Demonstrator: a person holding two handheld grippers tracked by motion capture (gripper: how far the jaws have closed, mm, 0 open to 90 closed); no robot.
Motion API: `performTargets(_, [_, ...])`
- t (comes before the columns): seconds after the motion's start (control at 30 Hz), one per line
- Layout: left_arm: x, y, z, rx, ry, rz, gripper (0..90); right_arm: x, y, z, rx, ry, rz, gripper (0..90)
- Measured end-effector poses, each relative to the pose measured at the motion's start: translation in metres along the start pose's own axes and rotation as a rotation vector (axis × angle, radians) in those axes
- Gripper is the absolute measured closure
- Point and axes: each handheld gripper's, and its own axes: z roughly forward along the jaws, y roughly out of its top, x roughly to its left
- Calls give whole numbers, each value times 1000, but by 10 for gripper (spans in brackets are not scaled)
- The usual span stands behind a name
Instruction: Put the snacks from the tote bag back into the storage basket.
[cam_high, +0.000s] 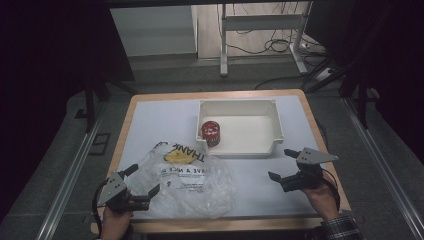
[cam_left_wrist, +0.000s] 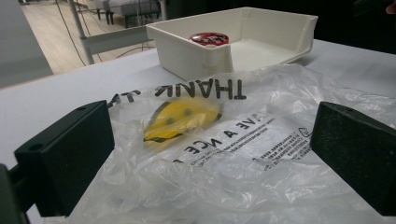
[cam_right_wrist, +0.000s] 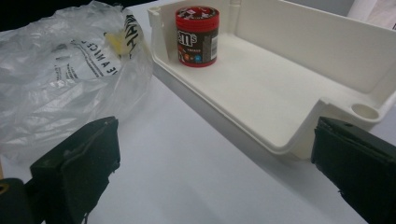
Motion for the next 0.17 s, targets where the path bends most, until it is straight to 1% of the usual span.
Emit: performTargets(0.17, [0,0,0,0,1,1,0,-2,-1,-3,-6,-3,4,18])
